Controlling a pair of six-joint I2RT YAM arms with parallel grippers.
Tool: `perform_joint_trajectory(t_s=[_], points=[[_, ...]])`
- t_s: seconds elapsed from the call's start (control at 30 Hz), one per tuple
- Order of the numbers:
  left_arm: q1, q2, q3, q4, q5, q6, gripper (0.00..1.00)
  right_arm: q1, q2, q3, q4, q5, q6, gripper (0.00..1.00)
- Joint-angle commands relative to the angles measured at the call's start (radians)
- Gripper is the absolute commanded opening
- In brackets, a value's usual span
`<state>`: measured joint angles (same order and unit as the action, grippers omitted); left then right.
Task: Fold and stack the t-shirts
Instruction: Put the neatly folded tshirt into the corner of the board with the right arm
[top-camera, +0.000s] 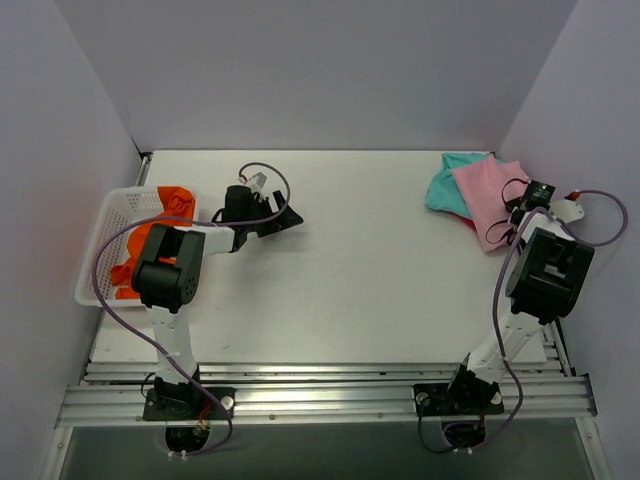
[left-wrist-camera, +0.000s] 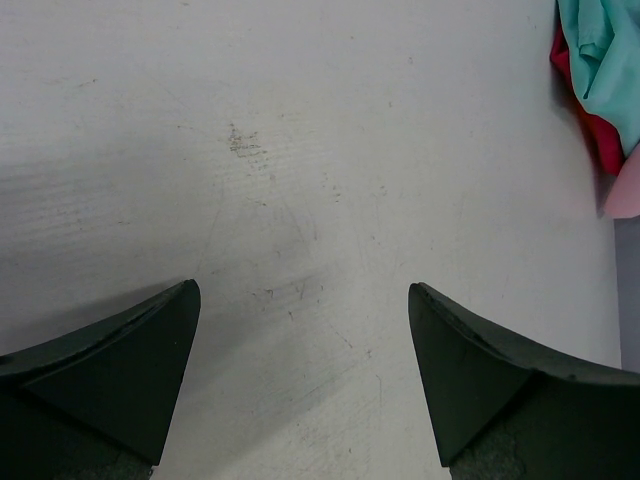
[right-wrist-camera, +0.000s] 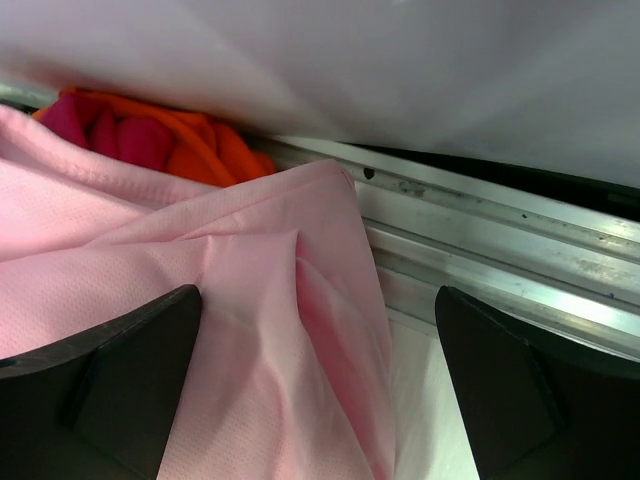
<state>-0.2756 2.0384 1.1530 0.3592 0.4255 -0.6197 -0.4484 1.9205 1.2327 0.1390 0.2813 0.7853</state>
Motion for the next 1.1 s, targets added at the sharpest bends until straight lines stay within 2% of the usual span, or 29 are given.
perform_joint_trajectory(t_s=[0.0, 0.37, 0.47, 0.5, 0.53, 0.57, 0.6, 0.63, 0.7, 0.8, 1.07], points=[[-0.002, 0.016, 0.036, 0.049, 0.024, 0.020, 0.94, 0.023, -0.034, 0.011, 0.017, -0.011, -0.006, 1.00], [-0.004, -0.001, 0.031, 0.057, 0.033, 0.023, 0.94, 0.137, -0.442, -0.064, -0.006, 0.081, -0.026, 1.00], [-0.004, -0.004, 0.031, 0.058, 0.036, 0.020, 0.94, 0.161, -0.483, -0.082, 0.054, 0.046, -0.029, 1.00], [-0.004, -0.004, 0.033, 0.063, 0.038, 0.020, 0.94, 0.163, -0.480, -0.091, 0.072, -0.012, -0.027, 0.98], [-0.004, -0.003, 0.033, 0.064, 0.039, 0.018, 0.94, 0.163, -0.457, -0.094, 0.092, -0.048, -0.027, 0.60], [-0.004, -0.003, 0.033, 0.066, 0.039, 0.018, 0.94, 0.165, -0.440, -0.095, 0.120, -0.074, -0.027, 0.33], [-0.004, -0.003, 0.033, 0.066, 0.041, 0.017, 0.94, 0.174, -0.424, -0.091, 0.128, -0.089, -0.023, 0.14], [-0.004, -0.001, 0.033, 0.067, 0.041, 0.017, 0.94, 0.178, -0.381, -0.088, 0.131, -0.100, -0.020, 0.00], [-0.004, 0.006, 0.036, 0.067, 0.041, 0.012, 0.94, 0.194, -0.333, -0.082, 0.160, -0.113, -0.026, 0.00], [-0.005, 0.020, 0.047, 0.069, 0.047, 0.006, 0.94, 0.201, -0.176, -0.049, 0.178, -0.155, -0.029, 0.00], [-0.013, 0.031, 0.059, 0.046, 0.030, 0.024, 0.95, 0.203, 0.080, 0.131, 0.177, -0.165, -0.046, 0.00]])
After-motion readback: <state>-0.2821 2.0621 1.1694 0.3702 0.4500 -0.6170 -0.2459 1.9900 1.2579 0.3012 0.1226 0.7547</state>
